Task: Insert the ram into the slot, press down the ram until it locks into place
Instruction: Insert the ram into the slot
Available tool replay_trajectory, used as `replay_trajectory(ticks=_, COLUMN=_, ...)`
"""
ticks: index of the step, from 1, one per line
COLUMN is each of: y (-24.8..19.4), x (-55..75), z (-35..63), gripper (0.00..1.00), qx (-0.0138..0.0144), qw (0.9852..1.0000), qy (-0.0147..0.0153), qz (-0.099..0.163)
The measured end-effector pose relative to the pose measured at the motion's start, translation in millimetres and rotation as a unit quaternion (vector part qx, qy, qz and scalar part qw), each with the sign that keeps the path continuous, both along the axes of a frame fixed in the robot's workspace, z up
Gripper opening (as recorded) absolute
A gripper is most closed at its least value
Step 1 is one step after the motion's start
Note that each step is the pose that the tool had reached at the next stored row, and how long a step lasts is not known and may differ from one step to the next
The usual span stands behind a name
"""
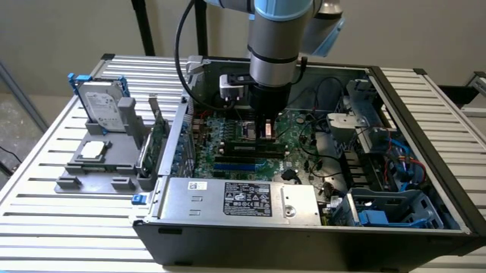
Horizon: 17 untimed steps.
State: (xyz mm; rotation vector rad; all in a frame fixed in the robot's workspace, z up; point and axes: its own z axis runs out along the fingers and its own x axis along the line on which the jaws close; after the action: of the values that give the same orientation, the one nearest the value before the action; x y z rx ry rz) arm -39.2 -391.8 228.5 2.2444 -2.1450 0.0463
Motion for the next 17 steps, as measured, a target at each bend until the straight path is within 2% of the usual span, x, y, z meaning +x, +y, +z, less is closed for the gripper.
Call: replay_trajectory(ticks=17, y=2.5, x=0.0, z=-1.7, gripper=0.14, qx=-0.0038, qw=1.0, qy=0.0, qz=-0.007)
